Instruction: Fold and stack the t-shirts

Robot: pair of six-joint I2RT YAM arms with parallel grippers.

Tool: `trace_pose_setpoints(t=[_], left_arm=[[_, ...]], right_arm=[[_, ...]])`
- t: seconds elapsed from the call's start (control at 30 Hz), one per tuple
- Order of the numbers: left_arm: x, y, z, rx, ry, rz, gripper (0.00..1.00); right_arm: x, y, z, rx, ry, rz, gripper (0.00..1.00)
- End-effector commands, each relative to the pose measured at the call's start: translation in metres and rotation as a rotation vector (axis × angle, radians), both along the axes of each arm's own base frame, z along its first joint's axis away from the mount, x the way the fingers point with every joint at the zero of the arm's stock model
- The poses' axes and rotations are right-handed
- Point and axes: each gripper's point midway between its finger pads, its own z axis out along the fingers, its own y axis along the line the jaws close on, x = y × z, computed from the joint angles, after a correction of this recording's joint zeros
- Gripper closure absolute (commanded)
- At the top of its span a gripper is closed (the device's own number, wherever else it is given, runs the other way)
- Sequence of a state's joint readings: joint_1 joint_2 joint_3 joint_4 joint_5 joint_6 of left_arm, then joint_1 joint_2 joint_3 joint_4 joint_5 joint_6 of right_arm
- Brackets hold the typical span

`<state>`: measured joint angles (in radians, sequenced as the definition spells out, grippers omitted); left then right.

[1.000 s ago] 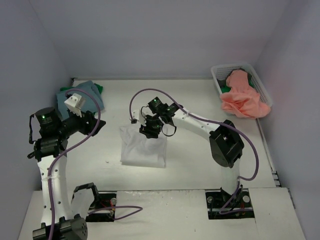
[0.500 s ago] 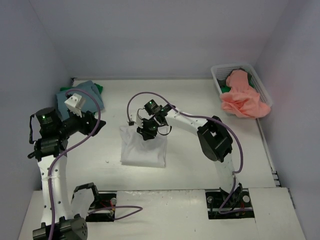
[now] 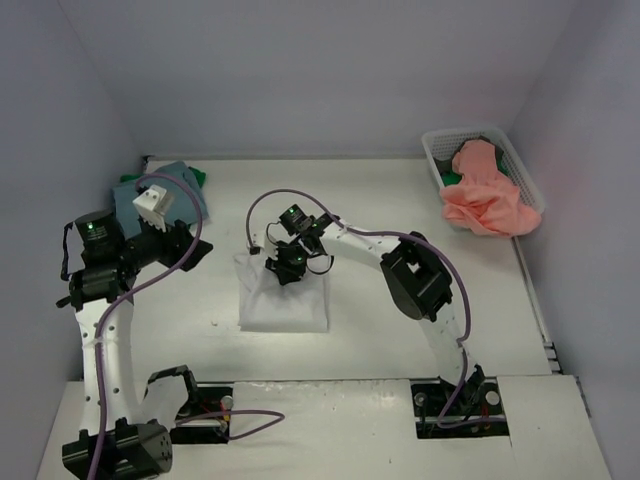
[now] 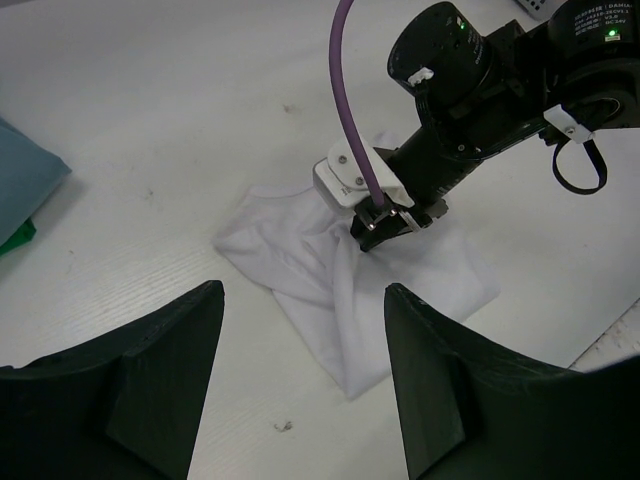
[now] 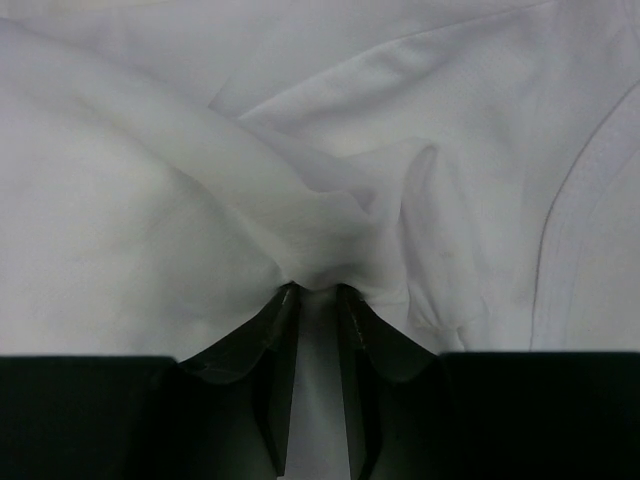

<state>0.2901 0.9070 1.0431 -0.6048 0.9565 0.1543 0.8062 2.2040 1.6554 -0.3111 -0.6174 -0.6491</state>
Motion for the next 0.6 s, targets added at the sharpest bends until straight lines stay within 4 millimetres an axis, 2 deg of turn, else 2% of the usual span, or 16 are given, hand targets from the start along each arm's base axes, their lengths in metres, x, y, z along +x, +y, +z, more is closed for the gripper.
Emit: trace_pose_setpoints(t=[0.0,0.1,0.13,0.2,0.23,0.3,0.33,0.4,0.47,0.57], left_arm=[[0.003,-0.004,0.030,0.019,-0.085,-0.055,0.40],[0.001,-0.007,0.038,0.015,-0.089,-0.076,0.40],[0.000,-0.008,0.040,0.021,-0.096,-0.082,0.40],[-0.005,-0.012,0.045,0.023,-0.094,-0.104,0.40],[-0.006,-0.013,0.045,0.021,-0.087,-0.113,0.40],[-0.013,-0.017,0.045,0.017,-0.063,-0.139,0.40],[-0.015,-0.019,0.043,0.010,-0.049,-0.155,0.41],[-0.020,-0.021,0.036,0.009,-0.013,-0.170,0.40],[-0.025,-0.023,0.025,-0.006,0.035,-0.180,0.40],[-0.027,-0.025,0.006,-0.021,0.110,-0.197,0.41]], right_arm=[[0.011,0.004,0.012,0.004,-0.053,-0.036,0.80],[0.014,0.001,0.030,0.018,-0.082,-0.060,0.78],[0.014,0.002,0.042,0.033,-0.099,-0.064,0.78],[0.013,-0.002,0.051,0.036,-0.111,-0.076,0.75],[0.013,-0.003,0.063,0.051,-0.131,-0.082,0.74],[0.012,-0.007,0.072,0.051,-0.146,-0.100,0.72],[0.012,-0.007,0.083,0.065,-0.162,-0.105,0.72],[0.009,-0.011,0.090,0.064,-0.174,-0.119,0.71],[0.003,-0.010,0.106,0.087,-0.189,-0.120,0.72],[-0.015,-0.009,0.113,0.090,-0.184,-0.098,0.80]])
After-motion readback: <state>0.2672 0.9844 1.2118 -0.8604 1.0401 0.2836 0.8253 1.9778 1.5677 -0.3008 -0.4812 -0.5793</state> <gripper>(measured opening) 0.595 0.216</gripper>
